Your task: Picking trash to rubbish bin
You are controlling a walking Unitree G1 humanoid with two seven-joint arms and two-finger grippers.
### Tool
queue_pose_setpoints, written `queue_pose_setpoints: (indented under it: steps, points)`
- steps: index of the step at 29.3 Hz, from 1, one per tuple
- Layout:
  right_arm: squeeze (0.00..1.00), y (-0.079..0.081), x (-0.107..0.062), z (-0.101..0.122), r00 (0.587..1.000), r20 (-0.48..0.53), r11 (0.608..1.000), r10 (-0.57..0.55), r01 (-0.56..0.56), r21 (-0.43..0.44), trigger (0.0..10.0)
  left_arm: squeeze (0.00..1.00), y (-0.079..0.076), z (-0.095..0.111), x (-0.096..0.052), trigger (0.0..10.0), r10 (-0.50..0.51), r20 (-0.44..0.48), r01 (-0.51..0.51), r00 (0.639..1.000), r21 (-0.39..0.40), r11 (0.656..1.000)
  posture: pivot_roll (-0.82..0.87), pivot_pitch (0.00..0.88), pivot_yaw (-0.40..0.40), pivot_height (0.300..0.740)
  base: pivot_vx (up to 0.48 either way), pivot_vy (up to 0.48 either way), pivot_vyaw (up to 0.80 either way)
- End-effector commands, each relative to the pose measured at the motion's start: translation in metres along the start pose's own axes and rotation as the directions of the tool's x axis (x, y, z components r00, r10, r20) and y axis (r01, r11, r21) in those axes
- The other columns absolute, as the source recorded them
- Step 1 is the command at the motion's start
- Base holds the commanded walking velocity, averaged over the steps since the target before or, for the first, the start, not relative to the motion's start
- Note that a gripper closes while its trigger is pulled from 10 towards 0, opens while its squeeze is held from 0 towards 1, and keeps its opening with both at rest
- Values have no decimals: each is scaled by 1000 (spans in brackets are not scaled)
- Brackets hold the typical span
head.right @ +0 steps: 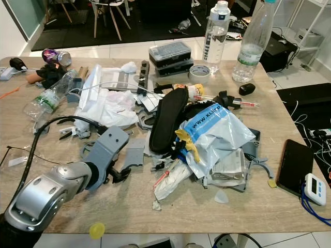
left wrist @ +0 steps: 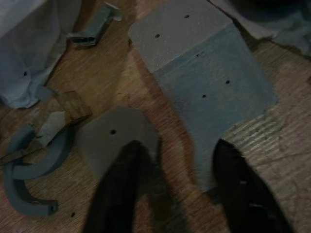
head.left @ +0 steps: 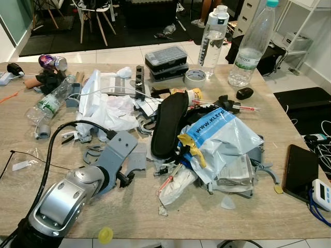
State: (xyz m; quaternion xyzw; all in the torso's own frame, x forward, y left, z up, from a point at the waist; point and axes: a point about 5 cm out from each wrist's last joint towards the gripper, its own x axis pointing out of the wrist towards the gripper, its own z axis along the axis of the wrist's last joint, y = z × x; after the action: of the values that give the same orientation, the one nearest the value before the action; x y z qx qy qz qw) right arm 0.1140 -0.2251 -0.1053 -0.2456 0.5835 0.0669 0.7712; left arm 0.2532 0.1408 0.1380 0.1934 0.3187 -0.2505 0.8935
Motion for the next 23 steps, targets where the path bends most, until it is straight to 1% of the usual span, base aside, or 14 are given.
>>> queue_pose_setpoints:
  steps: [1,12,15,16,18,19,20,22,23]
  points:
    - [0,3,0,-6,1000,-21,1000,4,-4,-3,10000,0,-6,-16,5,0,-52,-84,52,995,-2,999,55,102,28,740,0,0,0]
    - [0,5,-1,-10,1000,-28,1000,6,-6,-1,10000,0,-9,-16,6,0,-69,-69,69,995,1,998,54,110,30,740,0,0,0]
    - [0,6,-1,-10,1000,-29,1000,6,-6,0,10000,0,-15,-3,7,0,-119,35,120,992,-17,993,54,110,30,740,0,0,0]
    - [0,7,-1,-10,1000,-29,1000,6,-6,0,10000,0,-21,8,6,0,-175,118,183,978,-61,981,54,110,30,740,0,0,0]
    - [0,7,-1,-10,1000,-29,1000,7,-7,0,10000,0,-26,21,3,0,-223,216,243,950,-72,967,54,110,30,740,0,0,0]
    - [0,7,-1,-9,1000,-28,1000,6,-6,0,10000,0,-26,27,2,0,-232,265,261,936,-80,962,53,112,29,740,0,0,0]
    - [0,7,-1,-9,1000,-27,1000,6,-6,0,10000,0,-26,31,1,0,-235,293,270,927,-86,959,53,112,29,740,0,0,0]
    - [0,8,-1,-8,1000,-25,1000,6,-6,0,10000,0,-25,41,-2,0,-247,370,298,896,-88,950,53,112,29,740,0,0,0]
    - [0,8,-1,-8,1000,-24,1000,7,-7,1,10000,0,-23,51,-7,0,-237,455,315,858,-102,943,53,112,29,740,0,0,0]
